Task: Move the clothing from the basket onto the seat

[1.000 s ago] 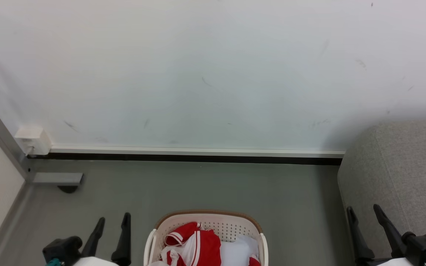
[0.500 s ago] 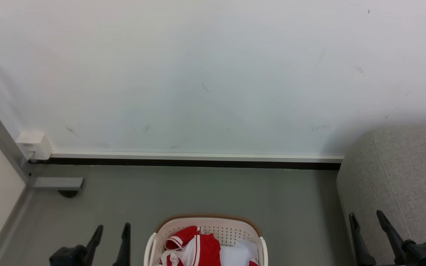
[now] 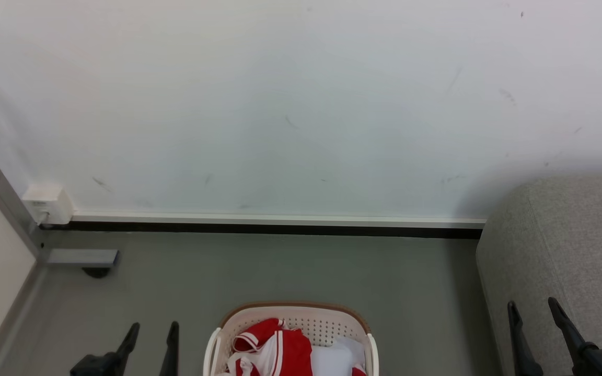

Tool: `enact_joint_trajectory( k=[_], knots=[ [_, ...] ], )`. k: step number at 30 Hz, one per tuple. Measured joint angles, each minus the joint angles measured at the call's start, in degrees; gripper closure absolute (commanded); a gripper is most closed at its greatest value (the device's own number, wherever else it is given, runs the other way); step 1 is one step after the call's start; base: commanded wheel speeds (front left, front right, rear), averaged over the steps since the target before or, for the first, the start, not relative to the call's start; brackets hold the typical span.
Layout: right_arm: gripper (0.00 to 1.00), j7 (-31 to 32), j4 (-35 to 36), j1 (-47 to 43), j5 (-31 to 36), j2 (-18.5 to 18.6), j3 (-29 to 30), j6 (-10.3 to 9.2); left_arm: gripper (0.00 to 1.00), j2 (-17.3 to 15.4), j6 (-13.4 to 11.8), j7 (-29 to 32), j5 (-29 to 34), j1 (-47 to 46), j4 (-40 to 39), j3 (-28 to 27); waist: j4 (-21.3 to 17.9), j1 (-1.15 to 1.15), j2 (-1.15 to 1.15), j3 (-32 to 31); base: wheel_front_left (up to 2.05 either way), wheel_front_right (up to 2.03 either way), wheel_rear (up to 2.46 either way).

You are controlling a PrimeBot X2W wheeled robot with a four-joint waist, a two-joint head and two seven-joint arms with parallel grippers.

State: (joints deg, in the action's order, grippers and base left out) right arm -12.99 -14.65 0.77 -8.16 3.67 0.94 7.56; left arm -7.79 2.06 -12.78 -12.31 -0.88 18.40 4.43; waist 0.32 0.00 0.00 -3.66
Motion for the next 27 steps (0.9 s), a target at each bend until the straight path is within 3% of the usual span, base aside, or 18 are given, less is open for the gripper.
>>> enact_joint_trajectory(
  k=[19,27],
  knots=[
    [0.00,-1.9,-0.1,0.0,7.7,-0.4,0.7,0.00,0.00,0.5,1.5,-2.2,8.4,-0.5,1.0,-2.5,0.3,0.00,0.00,1.5,0.00,0.00,0.00],
    [0.00,-2.2,0.3,0.3,8.5,-0.5,1.4,0.00,0.00,1.1,2.7,-2.3,9.9,-2.8,1.6,-0.5,0.3,0.00,0.00,3.6,0.00,0.00,0.00]
  ],
)
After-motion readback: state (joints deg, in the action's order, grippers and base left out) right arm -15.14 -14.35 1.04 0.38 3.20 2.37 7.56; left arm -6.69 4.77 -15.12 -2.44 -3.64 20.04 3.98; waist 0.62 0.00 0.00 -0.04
